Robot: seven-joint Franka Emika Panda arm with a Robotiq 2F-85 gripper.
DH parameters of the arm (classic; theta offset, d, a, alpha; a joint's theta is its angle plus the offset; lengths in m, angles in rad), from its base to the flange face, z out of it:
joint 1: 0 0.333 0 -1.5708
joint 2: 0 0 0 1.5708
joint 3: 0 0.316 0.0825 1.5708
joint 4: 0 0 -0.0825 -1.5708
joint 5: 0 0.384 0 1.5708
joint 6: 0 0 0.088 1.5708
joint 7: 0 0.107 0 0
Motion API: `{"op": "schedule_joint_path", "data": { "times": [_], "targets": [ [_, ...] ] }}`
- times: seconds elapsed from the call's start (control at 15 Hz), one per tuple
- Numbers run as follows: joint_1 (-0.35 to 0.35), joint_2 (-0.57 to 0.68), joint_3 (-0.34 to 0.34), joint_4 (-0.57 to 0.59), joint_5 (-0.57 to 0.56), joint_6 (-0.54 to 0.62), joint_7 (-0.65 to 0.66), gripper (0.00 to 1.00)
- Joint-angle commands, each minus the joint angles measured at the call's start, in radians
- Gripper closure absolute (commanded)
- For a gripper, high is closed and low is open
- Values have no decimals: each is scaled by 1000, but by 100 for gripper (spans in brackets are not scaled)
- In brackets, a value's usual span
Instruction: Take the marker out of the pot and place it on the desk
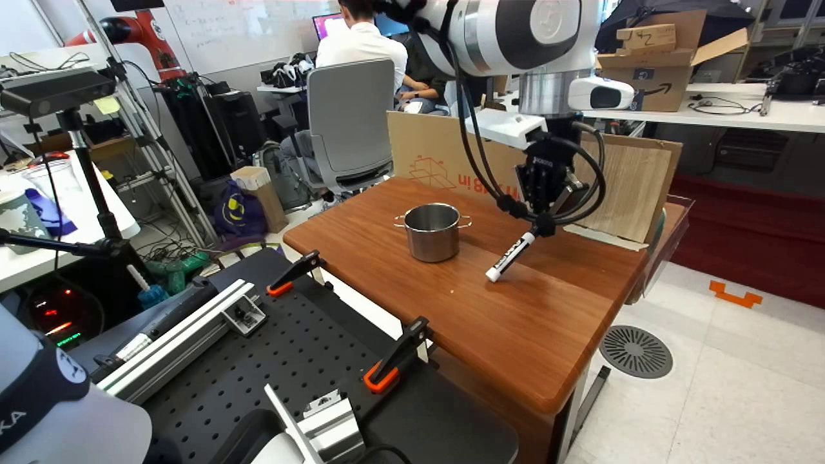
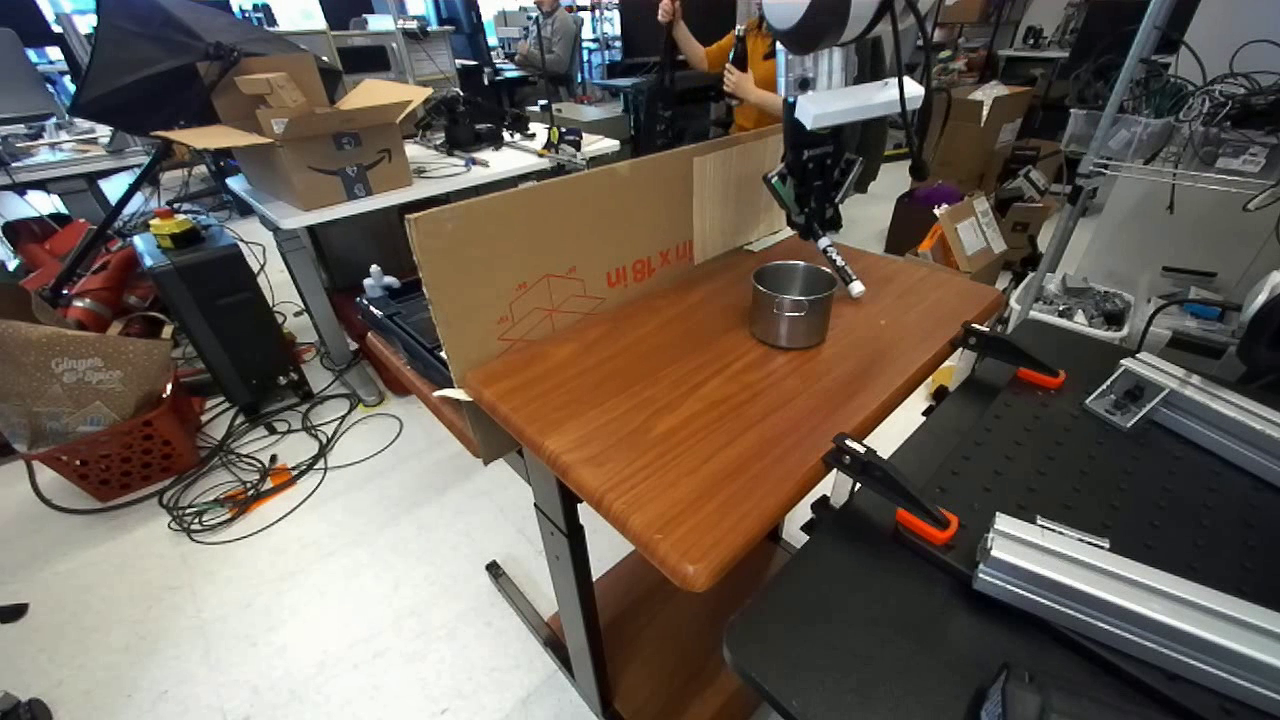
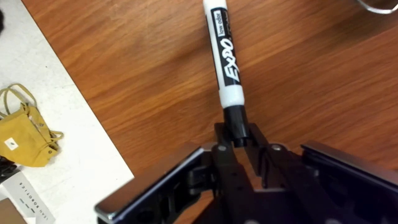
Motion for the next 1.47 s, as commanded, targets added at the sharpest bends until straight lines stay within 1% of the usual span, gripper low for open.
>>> {"op": "schedule_joint_path", "data": {
  "times": [0.0,0.4,0.67,0.73,0.8,1.13,1.27,1.33,1.4],
  "targets": [
    [-4,77,-3,69,22,5,-21,95],
    [2,156,-9,123,18,2,-14,95],
    [4,160,-10,131,17,-2,-10,95],
    [5,160,-11,132,16,-7,-9,56],
    [6,160,-13,132,14,-7,-9,55],
    [0,159,-12,135,22,-13,-13,20],
    [-1,160,-11,137,24,-15,-13,5],
    [-2,161,-11,139,25,-17,-13,0],
    [-2,162,-11,141,25,-17,-13,0]
  ]
}}
